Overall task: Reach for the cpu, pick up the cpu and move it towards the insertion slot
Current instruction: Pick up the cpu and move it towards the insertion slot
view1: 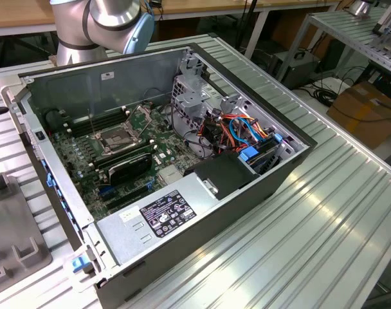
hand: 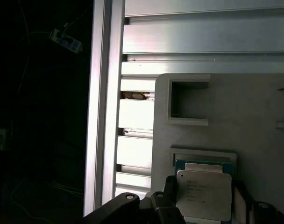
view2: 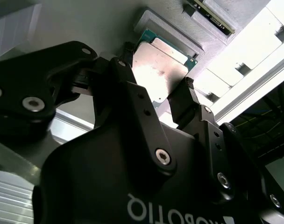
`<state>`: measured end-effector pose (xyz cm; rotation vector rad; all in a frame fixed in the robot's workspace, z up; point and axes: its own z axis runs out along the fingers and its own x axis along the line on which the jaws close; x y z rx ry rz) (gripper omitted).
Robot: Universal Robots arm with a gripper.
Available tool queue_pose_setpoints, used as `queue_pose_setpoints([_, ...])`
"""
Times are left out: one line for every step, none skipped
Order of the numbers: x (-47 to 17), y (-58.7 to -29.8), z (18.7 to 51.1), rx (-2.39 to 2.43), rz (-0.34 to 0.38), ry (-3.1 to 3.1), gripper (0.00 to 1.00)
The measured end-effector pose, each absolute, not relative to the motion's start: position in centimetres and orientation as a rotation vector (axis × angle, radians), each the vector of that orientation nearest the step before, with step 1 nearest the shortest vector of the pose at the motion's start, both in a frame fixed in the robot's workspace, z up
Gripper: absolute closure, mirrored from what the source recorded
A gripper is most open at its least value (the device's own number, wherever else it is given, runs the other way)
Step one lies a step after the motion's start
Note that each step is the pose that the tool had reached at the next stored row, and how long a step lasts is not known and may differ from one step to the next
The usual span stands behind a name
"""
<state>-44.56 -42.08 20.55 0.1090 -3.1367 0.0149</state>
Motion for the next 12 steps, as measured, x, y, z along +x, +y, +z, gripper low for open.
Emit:
queue_pose_setpoints([-44.56,-42.08,20.59,0.109,0.015,-3.137,0.45])
queue_pose_setpoints([-44.55,-42.08,20.66,0.109,0.015,-3.136,0.45])
queue_pose_setpoints([-44.55,-42.08,20.68,0.109,0.015,-3.136,0.45])
queue_pose_setpoints([-44.55,-42.08,20.68,0.109,0.015,-3.137,0.45])
queue_pose_setpoints([-44.55,-42.08,20.69,0.109,0.015,-3.137,0.45])
queue_pose_setpoints([-44.54,-42.08,20.74,0.109,0.015,-3.137,0.45])
queue_pose_setpoints([-44.54,-42.08,20.75,0.109,0.015,-3.137,0.45])
queue_pose_setpoints([-44.54,-42.08,20.77,0.109,0.015,-3.137,0.45])
queue_pose_setpoints([-44.54,-42.08,20.85,0.109,0.015,-3.136,0.45])
queue_pose_setpoints([-44.54,-42.09,20.95,0.109,0.015,-3.136,0.45])
queue_pose_setpoints([-44.54,-42.08,21.03,0.109,0.015,-3.137,0.45])
queue_pose_setpoints([-44.54,-42.08,21.06,0.109,0.015,-3.137,0.45])
